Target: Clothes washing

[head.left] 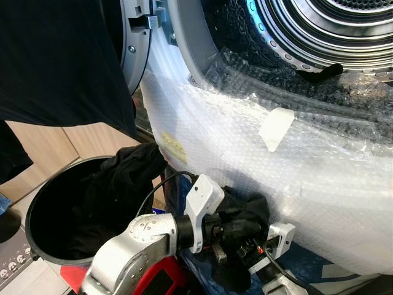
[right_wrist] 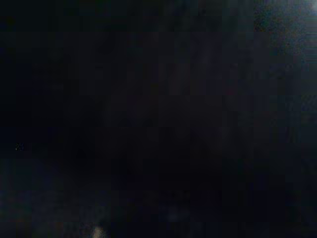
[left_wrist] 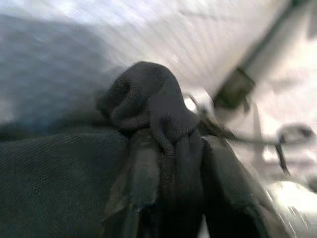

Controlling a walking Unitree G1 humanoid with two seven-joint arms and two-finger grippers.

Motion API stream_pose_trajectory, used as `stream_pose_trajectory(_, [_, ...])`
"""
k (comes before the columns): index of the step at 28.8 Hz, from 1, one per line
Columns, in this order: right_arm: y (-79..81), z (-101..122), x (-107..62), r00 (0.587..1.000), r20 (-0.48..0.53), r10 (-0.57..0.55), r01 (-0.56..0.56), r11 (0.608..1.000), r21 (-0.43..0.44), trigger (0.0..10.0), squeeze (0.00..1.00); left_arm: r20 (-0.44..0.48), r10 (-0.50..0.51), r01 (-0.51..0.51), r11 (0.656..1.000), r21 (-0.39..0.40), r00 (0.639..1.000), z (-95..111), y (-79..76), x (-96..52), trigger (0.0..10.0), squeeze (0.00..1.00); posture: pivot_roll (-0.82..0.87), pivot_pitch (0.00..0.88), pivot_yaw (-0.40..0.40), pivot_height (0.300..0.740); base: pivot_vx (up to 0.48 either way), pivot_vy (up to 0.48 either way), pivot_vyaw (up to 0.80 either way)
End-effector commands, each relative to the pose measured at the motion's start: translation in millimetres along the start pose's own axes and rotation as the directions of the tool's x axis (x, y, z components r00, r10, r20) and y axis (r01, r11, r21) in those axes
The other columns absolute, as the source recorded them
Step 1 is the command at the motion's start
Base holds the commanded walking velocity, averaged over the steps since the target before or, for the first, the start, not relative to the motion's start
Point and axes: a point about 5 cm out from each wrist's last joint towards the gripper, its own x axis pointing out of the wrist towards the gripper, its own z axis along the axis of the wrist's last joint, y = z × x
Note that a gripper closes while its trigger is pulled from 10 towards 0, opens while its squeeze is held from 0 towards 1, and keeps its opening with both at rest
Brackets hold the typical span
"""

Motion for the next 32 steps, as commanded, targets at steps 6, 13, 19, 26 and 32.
stream_pose_trajectory(6, [-0.7,2,-0.3,0.999,0.032,-0.001,0.001,1.0,-0.014,0.0,0.0,-0.046,0.049,-0.048,0.999,0.024,0.998,-4,2.9,-22.2,10.0,1.0,0.12,0.086,0.043,0.74,0.0,0.0,0.0])
stream_pose_trajectory(13, [-2.4,-4,-8.4,1.0,-0.002,0.008,-0.008,1.0,-0.013,0.0,0.0,-0.003,0.148,-0.147,0.986,0.077,0.989,21,-0.5,-57.5,10.0,1.0,0.13,0.114,0.039,0.74,0.0,0.0,0.0])
stream_pose_trajectory(19, [-6.0,-9,-13.0,0.999,-0.033,0.002,-0.002,1.0,-0.004,0.0,0.0,-0.123,0.292,-0.28,0.954,0.106,0.948,11,-5.4,-91.6,10.0,1.0,0.16,0.126,0.032,0.74,0.0,0.0,0.0])
stream_pose_trajectory(26, [-8.4,-10,-14.2,0.999,-0.046,0.015,-0.015,1.0,0.002,0.0,0.0,-0.125,0.463,-0.454,0.886,0.093,0.878,13,-0.6,-129.9,10.0,1.0,0.18,0.13,0.023,0.74,0.0,0.0,0.0])
stream_pose_trajectory(32, [-3.9,-11,-15.2,0.995,-0.064,0.072,-0.071,0.997,0.018,0.0,0.0,-0.134,0.768,-0.76,0.64,0.118,0.626,-2,31.6,-164.0,10.0,1.0,0.19,0.128,0.022,0.74,0.0,0.0,0.0])
